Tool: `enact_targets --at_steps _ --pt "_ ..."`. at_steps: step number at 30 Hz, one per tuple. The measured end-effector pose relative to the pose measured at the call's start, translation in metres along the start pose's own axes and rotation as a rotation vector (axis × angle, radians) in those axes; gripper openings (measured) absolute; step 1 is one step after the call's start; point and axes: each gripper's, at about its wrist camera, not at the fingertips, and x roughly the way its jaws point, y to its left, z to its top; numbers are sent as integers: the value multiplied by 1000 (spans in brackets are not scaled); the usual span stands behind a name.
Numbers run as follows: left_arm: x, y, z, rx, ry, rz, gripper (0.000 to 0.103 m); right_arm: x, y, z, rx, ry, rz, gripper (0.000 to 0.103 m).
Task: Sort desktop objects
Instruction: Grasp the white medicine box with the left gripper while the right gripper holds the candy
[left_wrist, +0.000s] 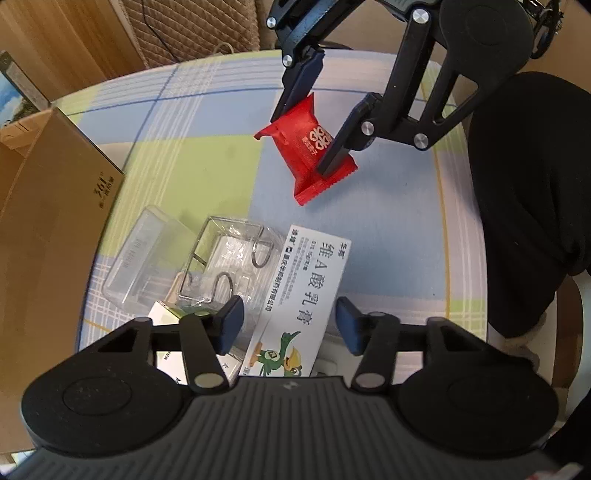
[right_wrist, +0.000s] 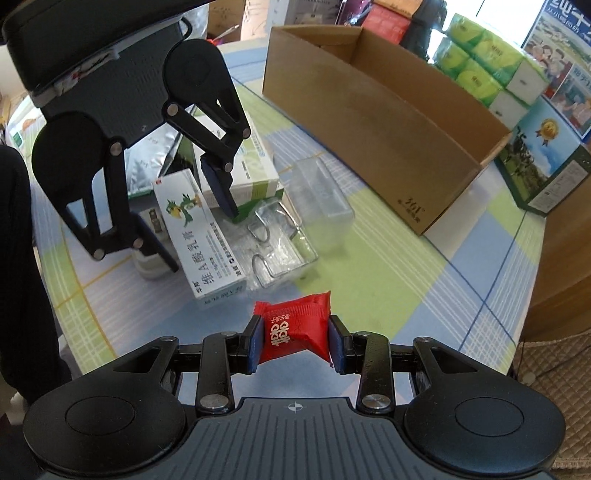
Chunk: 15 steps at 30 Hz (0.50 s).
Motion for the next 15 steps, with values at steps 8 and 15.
enact_targets --at_steps 8,15 --pt "11 11 1 25 15 -59 38 13 -4 1 -1 13 18 34" --pt "7 13 4 28 -9 -16 34 10 -2 5 19 4 5 34"
